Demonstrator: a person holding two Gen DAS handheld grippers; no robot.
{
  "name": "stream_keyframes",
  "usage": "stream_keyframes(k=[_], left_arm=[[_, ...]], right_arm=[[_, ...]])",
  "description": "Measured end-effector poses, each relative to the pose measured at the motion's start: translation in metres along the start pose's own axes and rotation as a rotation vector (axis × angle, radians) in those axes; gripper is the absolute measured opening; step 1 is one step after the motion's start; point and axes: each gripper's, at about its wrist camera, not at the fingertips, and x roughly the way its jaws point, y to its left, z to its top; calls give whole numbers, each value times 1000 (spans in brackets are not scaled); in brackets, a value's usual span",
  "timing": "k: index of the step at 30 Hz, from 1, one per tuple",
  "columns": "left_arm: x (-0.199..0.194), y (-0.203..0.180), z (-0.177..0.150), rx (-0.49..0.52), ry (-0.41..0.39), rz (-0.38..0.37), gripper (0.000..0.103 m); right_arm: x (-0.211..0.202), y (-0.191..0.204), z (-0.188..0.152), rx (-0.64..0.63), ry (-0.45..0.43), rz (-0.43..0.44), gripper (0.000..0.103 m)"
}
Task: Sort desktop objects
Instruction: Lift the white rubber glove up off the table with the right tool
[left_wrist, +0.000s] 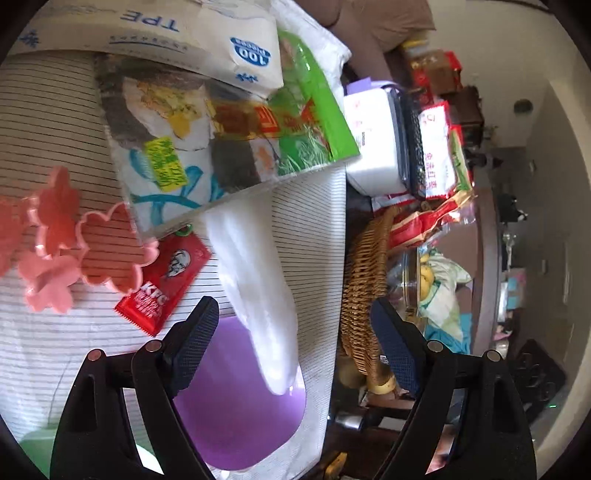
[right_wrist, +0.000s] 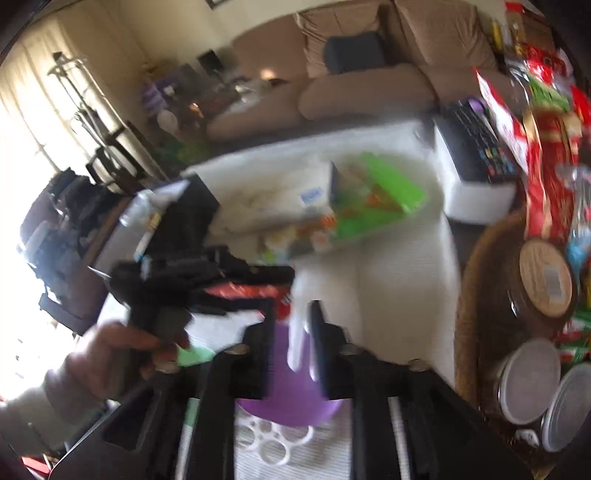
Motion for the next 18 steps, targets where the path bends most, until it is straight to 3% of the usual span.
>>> stream_keyframes(k=[4,5,7,8,9,13,14,15,16,18], left_arm=[[27,4,8,-13,50,116,81],[33,6,10,-21,55,126,75],[39,6,12,-22,55,116,44],[42,4,14,-9,61,117,16],[46,2,15,10,70,126,9],[49,-5,17,38,61,91,6],[47,-11,16,44,57,65,6],[43,-17,15,53,54,42,6],[39,-25,15,66,52,23,6],[21,-51,14,120,32,-13,6]], right_arm=[[43,-13,-18,41,41,-7,45],[56,-14,-21,37,52,-13,45],[70,-13,-28,11,66,-33,48],[81,-12,-29,-7,80,-46,49],[90,-10,-29,-18,94,-52,51],[120,-11,-31,-32,126,-63,51],[123,-11,-32,-30,123,-55,47],[124,-11,-32,-31,113,-49,18],[123,-11,-30,-31,102,-45,8],[109,-6,-23,-42,52,-49,8]])
